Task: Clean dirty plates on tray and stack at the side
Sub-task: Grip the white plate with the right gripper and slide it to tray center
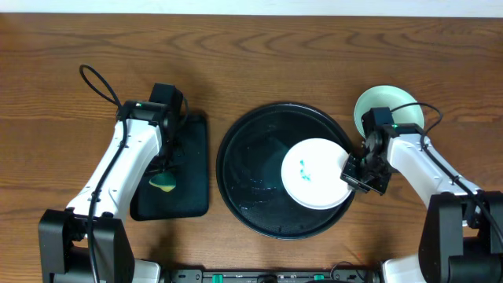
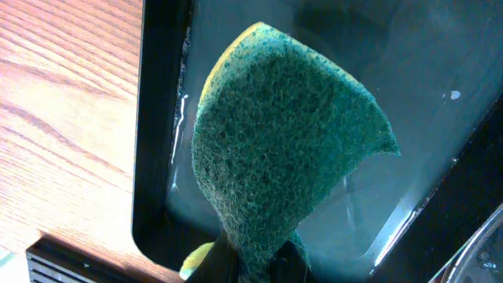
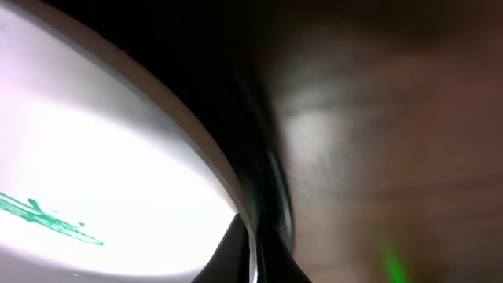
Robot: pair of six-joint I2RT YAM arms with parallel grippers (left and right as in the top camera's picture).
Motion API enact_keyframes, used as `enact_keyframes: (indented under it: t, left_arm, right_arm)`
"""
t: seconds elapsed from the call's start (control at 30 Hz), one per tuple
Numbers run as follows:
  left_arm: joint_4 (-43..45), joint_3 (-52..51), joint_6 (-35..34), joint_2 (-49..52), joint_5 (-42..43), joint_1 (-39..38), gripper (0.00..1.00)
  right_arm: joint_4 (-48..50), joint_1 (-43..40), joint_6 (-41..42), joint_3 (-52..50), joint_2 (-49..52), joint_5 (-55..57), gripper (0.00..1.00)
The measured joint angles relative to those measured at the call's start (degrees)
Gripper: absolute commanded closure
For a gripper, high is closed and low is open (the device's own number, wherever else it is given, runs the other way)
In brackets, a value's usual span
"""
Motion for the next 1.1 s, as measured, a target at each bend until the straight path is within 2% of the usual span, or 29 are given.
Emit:
enact_keyframes:
  t: [0.23,0.43,0.6,0.8,0.93,1.1]
  left_arm:
    - [1.97,0.0,0.02,0.0,0.0,0.0,0.93]
    - [6.23,-0.39,1.07,0.0,0.04,0.0,0.93]
    - [10.03,-2.08,1.7,1.38,0.31,0.0,0.93]
    - [13.09,-2.93,2.34,8.59,1.09,0.0,0.92]
    - [13.97,-2.86,2.4,13.49,0.72,0.0,0.92]
    - [13.49,-2.14,2.38,14.64,0.22,0.04,0.93]
  right_arm:
    - [8.76,7.04,-7.45,-0.24,0.13,-3.69,0.98]
    - [16.63,14.16,-8.61,-0.24,1.14,-5.33,0.99]
    - [18.73,14.49,-8.76,-0.22,3.34,-5.84,0.99]
    - [18.97,14.49,-9.73,-0.15,3.89,-6.05,0.99]
    - [19.12,14.49,-9.94,-0.11,4.13,-6.25,0.99]
    - [19.23,14.49,-10.14,-0.09,4.13,-6.29,0.99]
